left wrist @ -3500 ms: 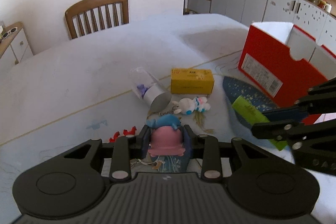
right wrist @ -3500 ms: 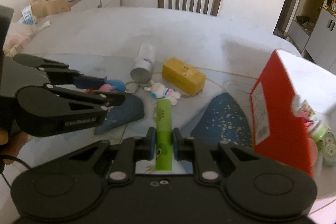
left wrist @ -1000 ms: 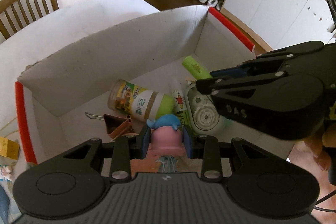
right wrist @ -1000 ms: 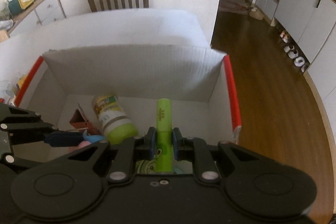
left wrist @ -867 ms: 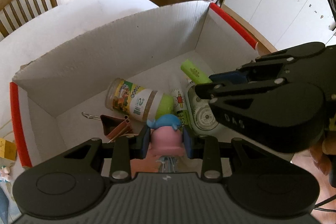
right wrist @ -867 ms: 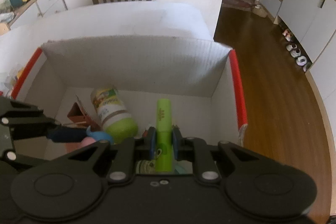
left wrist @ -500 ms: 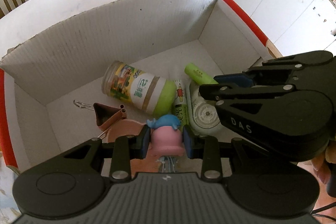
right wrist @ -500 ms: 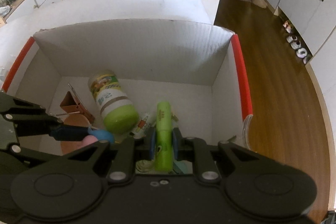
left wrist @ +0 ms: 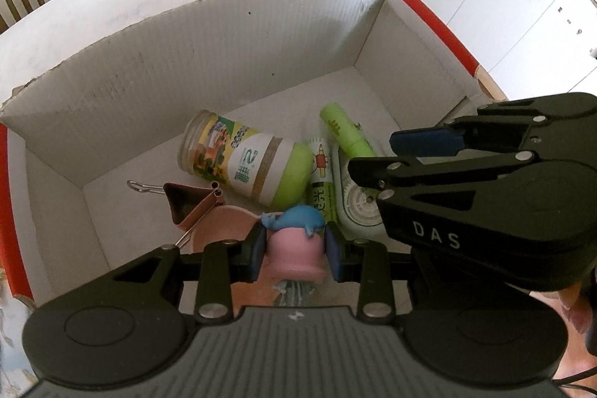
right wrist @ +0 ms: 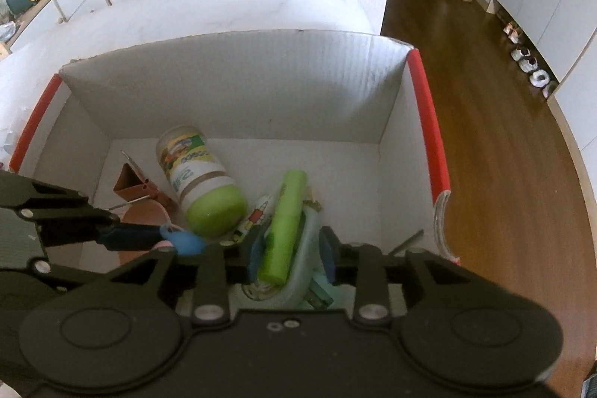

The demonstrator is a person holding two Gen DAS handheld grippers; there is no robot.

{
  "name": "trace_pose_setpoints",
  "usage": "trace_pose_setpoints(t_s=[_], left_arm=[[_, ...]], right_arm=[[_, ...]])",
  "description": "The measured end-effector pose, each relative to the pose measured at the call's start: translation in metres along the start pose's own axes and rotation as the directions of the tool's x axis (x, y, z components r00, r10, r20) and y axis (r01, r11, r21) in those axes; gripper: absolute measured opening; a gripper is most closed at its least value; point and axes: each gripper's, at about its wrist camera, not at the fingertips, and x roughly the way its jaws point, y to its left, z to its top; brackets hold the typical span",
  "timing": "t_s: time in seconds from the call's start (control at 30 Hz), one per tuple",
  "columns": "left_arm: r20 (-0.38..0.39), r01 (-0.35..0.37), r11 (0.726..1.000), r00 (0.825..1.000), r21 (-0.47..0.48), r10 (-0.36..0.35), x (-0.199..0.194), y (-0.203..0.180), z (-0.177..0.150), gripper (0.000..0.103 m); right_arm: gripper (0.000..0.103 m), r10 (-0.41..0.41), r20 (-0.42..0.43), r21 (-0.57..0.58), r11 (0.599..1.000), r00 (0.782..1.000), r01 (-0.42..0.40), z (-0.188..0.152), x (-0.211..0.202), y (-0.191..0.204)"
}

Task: Organize rigid objects
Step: 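Open the left tool releasing the figurine while the right tool releases the marker, then withdraw both tools from the box back over the table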

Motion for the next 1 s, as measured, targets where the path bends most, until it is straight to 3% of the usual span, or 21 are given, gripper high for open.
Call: trace_pose_setpoints(t_s=[0.1,0.17,0.23,0.4,0.6,1.0], left_arm=[[0.004,0.002,1.000,1.000,-0.004,-0.002,-0.003,0.000,-0.001,0.034],[0.015,0.003,1.000,1.000,-0.008,-0.003,-0.008,0.000,-0.003,0.056],[0.043,0.006,1.000,0.999,-0.011,-0.006,-0.015,0.001,-0.006,0.067],[0.078,0.026,1.000,0.997,-0.013,-0.025,-0.028,0.002,-0.010,0.067],[0.131,0.004,1.000,0.991,0.002,-0.004,-0.051,0.003,-0.021,0.067],[0.281,0.011,1.000,0.960,0.024,-0.017,-0.114,0.014,-0.045,0.067]], right_arm=[[0.037,0.003,0.008,0.005,1.000,1.000,-0.004,-0.002,-0.004,-0.001],[0.038,0.006,0.013,0.009,1.000,1.000,-0.006,-0.002,-0.007,-0.001],[0.042,0.012,0.021,0.014,1.000,1.000,-0.012,-0.003,-0.011,-0.001],[0.046,0.020,0.043,0.021,1.000,0.999,-0.021,-0.005,-0.023,0.001],[0.060,0.035,0.082,0.032,0.999,0.996,-0.038,-0.008,-0.040,0.008],[0.077,0.057,0.180,0.064,0.995,0.982,-0.070,-0.015,-0.089,0.026]])
